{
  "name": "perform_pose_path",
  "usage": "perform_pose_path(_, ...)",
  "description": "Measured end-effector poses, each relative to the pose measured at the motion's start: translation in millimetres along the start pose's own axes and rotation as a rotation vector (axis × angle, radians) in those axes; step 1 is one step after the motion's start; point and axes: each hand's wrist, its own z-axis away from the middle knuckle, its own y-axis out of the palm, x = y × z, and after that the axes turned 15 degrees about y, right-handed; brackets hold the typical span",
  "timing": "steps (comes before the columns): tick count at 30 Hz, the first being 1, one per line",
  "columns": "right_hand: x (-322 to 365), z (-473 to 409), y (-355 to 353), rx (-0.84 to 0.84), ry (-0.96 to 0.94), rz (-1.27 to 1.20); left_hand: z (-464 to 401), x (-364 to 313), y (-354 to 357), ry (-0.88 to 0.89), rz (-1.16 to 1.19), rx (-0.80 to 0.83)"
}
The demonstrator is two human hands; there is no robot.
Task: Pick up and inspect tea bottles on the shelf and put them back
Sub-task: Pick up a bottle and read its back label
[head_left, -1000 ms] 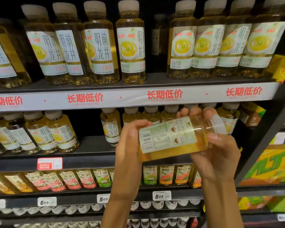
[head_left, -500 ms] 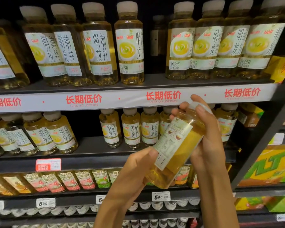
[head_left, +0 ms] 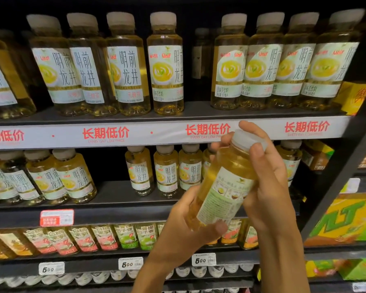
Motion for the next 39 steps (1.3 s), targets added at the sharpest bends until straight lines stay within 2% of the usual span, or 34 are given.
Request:
perform_pose_path(7,7,6,-3,-0.002,0.039,0.123,-4,4,7,0.129,-0.08,-0.217)
perform_pose_path(9,5,7,-1,-0.006,0.036,0.118,-4,4,4,0.098,-0.073,-0.207)
perform_pose_path(13,-4,7,5,-0.035,0.06,0.093,0,8,-2,-0.098,-0.013,-0.205)
perform_pose_path(16,-9,6,7,-0.024,0.109,0.045,8,14,-8,-0.166,-0.001,-0.096)
perform_pose_path(20,-11,5,7,-0.005,0.12,0.053,11,12,-8,-0.138,0.065,-0.065)
perform_pose_path(26,-13,2,10,-0.036,0.067,0.262,4,13,0,-0.021,-0.013,-0.247)
perform_pose_path(33,-15,2,14,-0.05,0.032,0.188,8,18,-6,-0.23,0.195,-0.331)
perform_pose_path(39,-18,0,9,-0.018,0.075,0.123,6,15,-7,-0.307,0.214,-0.182)
